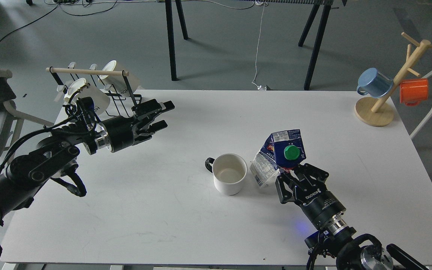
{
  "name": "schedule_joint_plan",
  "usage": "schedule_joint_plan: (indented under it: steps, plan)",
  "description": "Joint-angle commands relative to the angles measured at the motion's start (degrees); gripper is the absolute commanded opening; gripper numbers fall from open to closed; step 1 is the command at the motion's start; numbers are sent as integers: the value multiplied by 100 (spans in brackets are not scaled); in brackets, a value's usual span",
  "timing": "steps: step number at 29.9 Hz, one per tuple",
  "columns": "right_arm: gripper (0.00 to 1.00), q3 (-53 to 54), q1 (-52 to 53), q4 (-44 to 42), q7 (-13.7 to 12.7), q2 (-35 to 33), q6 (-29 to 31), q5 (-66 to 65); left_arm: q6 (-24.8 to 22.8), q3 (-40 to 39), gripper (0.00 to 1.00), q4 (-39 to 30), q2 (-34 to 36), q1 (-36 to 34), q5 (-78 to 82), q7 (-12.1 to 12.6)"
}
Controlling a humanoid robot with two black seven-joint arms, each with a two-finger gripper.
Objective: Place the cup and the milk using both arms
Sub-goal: 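Set the milk carton down beside the white mug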
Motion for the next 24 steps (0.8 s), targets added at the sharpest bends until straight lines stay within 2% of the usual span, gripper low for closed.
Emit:
schedule_joint_plan:
  steps: [1,15,22,24]
  plan:
    - [25,-9,42,-105,3,12,0,-2,0,0,94,0,2,6,0,0]
    - [30,-35,174,-396,3,214,0,-20,0,0,94,79,11,86,0,0]
    - [45,-35,165,-475,3,232,0,-116,0,0,94,114,-16,86,0,0]
    - [56,-35,165,-475,3,232,0,-116,0,0,94,114,-16,94,0,0]
